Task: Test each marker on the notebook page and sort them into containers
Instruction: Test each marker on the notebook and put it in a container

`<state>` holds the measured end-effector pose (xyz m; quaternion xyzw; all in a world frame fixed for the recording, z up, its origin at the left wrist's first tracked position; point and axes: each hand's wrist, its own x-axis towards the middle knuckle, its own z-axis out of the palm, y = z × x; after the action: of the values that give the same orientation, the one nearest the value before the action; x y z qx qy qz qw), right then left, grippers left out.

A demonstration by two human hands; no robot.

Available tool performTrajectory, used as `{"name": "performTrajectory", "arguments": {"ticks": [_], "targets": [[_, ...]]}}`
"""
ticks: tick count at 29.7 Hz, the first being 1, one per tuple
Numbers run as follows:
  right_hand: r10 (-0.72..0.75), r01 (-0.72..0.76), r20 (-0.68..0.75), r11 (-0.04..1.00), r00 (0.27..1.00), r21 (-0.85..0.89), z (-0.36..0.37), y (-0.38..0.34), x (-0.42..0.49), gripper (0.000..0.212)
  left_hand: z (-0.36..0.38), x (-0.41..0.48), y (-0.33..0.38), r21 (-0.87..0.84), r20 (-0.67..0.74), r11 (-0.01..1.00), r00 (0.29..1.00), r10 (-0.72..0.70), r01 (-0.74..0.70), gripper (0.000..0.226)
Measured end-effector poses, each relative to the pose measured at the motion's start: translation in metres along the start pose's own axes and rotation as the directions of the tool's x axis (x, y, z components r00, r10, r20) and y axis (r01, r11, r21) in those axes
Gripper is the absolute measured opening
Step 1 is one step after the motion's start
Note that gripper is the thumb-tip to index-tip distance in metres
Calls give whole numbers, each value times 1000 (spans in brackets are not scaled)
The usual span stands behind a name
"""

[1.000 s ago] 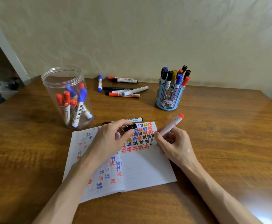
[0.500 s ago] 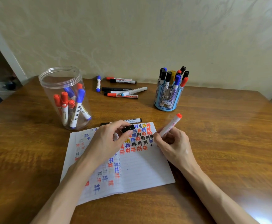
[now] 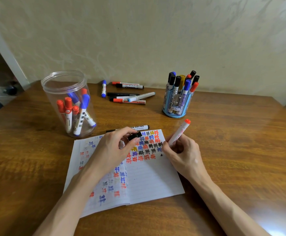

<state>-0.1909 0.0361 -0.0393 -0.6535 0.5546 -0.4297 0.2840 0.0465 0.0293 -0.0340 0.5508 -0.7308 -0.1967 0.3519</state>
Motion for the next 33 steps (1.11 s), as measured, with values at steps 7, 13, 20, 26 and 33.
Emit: {"name": "performTrajectory", "arguments": {"ticks": [7, 13, 20, 26, 33], "targets": [[14, -16, 23, 997, 1000, 81, 0, -1, 1, 12, 0, 0, 1, 4, -2, 1000, 1000, 5, -5, 29], [21, -24, 47, 997, 999, 76, 0, -2, 1, 11, 0, 0, 1, -6, -5, 1000, 1000, 15, -15, 28], [17, -21, 89, 999, 996, 47, -1, -1, 2, 13, 0, 0, 1, 9, -2, 1000, 1000, 8, -8, 30], [27, -30, 32, 995, 999, 93, -1, 0, 2, 13, 0, 1, 0, 10, -1, 1000, 1000, 8, -8, 31], [2, -4, 58, 1000, 998, 24, 0, 1, 2, 14, 0, 0, 1, 4, -3, 1000, 1000, 5, -5, 30]]}}
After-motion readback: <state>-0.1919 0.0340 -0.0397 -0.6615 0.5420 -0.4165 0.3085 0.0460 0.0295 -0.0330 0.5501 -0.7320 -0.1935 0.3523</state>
